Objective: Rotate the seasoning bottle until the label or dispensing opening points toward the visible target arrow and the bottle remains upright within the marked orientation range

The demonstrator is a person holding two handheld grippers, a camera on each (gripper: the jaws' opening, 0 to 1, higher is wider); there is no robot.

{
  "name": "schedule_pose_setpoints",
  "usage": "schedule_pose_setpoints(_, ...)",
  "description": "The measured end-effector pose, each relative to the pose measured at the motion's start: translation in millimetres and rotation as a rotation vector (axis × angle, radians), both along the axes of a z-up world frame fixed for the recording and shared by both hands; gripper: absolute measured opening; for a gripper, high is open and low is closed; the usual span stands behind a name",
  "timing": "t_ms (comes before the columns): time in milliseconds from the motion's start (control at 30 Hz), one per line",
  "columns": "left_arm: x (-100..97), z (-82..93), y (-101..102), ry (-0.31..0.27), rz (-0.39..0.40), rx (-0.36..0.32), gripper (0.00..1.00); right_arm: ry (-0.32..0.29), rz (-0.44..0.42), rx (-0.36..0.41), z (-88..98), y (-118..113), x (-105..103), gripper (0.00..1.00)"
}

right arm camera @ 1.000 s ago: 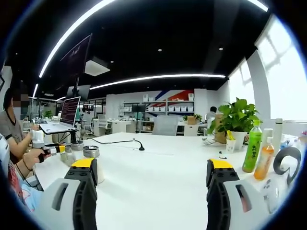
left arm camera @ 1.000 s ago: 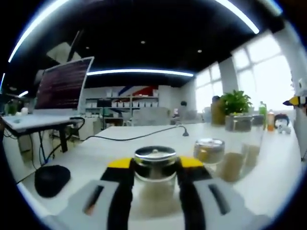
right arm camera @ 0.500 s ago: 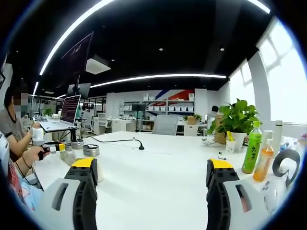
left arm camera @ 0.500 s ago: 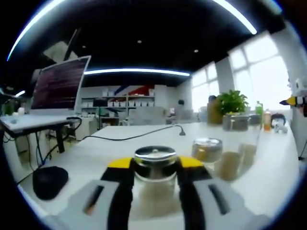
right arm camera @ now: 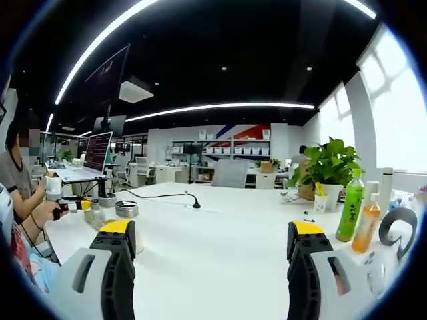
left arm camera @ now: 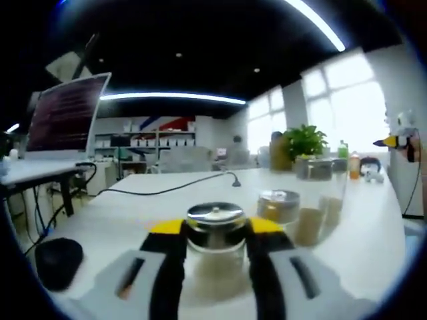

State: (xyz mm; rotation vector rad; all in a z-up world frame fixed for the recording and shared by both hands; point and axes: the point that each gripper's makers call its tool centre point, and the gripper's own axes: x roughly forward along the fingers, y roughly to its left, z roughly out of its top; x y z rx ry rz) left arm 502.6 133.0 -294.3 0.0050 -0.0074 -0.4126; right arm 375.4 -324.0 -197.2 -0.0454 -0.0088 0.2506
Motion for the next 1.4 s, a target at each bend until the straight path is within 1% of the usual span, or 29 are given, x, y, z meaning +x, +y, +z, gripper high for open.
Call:
schedule_pose_setpoints(100, -0.4, -0.2, -0.9, 0.001, -0.038, 0.010, 0.36, -0.001, 0.003, -0.002, 0.4, 0.5, -0.3, 0.98)
schedule_pose_setpoints(133, -0.4, -0.2, -0.7, 0.004, -0.047, 0.004, 0.36, -0.003, 0.004, -0.003, 0.9, 0.6, -0.2, 0.98)
schedule_pose_setpoints(233, -0.5, -0.4, -1.8, 0.005, -0.067, 0.008, 0.36, -0.005, 0.006, -0.001, 0.5, 0.2, 1.2, 0.98)
schedule_pose_setpoints(333, -1.1, -0.7, -3.2, -0.002, -0.084, 0.016, 0.36, 0.008, -0.005, 0.025, -3.5, -3.8, 2.0, 0.97)
schedule_pose_setpoints(433, -1.8, -1.2, -4.1, -0.003, -0.100, 0.034, 0.36, 0.006, -0.013, 0.017, -2.7, -6.9, -1.1, 0.97)
schedule_pose_setpoints(500, -1.4, -1.3, -4.6, -0.007, -0.120, 0.032, 0.36, -0.003, -0.019, 0.016, -0.6, -8.0, -2.1, 0.97)
schedule_pose_setpoints(700, -1.6, -1.4, -4.9, -0.012, -0.149, 0.016, 0.36, 0.001, -0.019, 0.017, -1.5, -7.6, -1.7, 0.97)
schedule_pose_setpoints(900, -2.3, -1.4, -5.7, -0.011, -0.169, 0.008, 0.36, -0.002, 0.000, 0.008, -1.3, -1.2, -1.1, 0.97)
schedule_pose_setpoints(1100, -3.0, -1.8, -6.5, -0.002, -0.189, -0.007, 0.36, 0.015, 0.000, 0.010, -5.3, -0.3, 2.3, 0.97)
schedule_pose_setpoints(1267, -3.8, -1.8, -7.5, -0.006, -0.209, -0.007, 0.36, 0.021, 0.009, 0.000, -6.5, 2.8, 3.7, 0.97)
schedule_pose_setpoints(1400, -5.3, -1.6, -8.1, -0.009, -0.223, -0.008, 0.36, 0.022, 0.013, -0.001, -6.6, 5.0, 0.4, 0.97)
